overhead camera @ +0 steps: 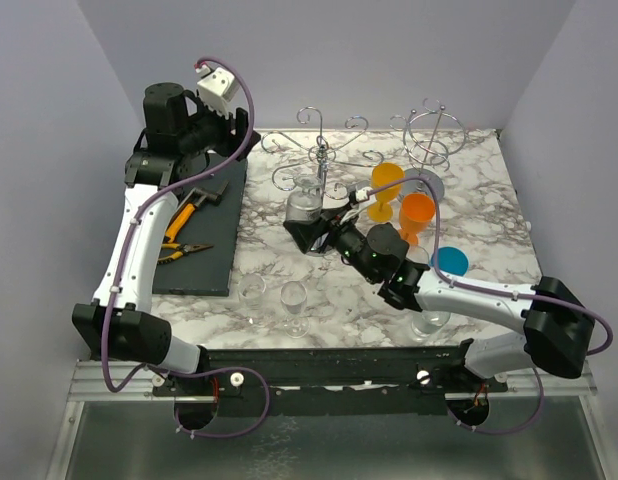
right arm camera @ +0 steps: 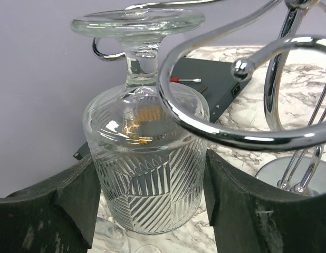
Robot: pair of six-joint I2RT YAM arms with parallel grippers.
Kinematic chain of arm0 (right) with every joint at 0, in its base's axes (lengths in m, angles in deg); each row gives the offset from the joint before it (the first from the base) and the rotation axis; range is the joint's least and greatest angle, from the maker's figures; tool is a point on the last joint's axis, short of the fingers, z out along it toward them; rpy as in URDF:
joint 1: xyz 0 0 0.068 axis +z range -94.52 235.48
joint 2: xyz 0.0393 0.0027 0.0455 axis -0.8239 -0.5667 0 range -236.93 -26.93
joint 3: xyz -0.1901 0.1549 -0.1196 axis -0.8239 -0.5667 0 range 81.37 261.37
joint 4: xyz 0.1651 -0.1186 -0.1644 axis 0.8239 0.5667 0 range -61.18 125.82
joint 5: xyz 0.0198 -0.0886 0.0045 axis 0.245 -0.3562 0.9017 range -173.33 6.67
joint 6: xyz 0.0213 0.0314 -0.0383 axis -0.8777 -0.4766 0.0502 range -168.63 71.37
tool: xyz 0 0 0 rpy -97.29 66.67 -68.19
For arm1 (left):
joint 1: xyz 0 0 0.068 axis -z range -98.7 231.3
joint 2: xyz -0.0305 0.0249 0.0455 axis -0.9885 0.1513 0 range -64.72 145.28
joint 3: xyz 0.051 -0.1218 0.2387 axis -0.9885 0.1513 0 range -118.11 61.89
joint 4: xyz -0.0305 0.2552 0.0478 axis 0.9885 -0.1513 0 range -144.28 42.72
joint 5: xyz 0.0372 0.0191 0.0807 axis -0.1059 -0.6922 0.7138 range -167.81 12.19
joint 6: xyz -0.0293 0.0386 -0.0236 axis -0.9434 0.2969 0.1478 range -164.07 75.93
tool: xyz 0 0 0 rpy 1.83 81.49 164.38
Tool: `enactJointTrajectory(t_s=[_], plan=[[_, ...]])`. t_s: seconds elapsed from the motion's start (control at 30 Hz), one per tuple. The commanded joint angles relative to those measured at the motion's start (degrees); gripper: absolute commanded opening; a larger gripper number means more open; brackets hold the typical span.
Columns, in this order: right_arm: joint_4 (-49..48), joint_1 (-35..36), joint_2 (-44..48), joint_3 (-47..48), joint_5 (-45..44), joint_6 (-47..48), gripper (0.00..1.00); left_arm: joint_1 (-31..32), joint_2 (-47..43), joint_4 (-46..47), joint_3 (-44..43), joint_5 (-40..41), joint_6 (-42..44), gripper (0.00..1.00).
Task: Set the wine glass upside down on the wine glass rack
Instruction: Turn the wine glass upside down at the wine rack.
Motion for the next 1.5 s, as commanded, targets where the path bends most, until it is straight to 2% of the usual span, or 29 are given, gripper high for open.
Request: enactJointTrajectory(t_s=[0.0, 0.2, 0.6, 1.1, 1.47], plan=[[-5.39, -0.04, -1.37, 3.20, -1.95, -2.01, 0.14, -0.36, 1.26, 1.98, -1.68, -3.74, -2.28, 0.60], [-5.31, -0.11, -2.62, 4.84, -2.56, -1.02, 0.14, -0.30, 1.77, 2.18, -0.80, -5.78, -1.36, 0.54], [-6.46, -1.20, -5.41, 6.94, -2.59, 1.28, 0.13, -0.02, 2.31, 2.20, 2.56, -8.32, 0.74, 0.49], [-8.21, -1.60, -9.30, 9.53, -3.17, 2.82, 0.10, 1.98, 2.74, 2.18, 3.55, -10.68, 1.21, 0.22], [-9.58, -1.61, -12.94, 11.94, -3.45, 5.23, 0.09, 2.56, 1.91, 2.18, 5.59, -11.10, 3.25, 0.15]])
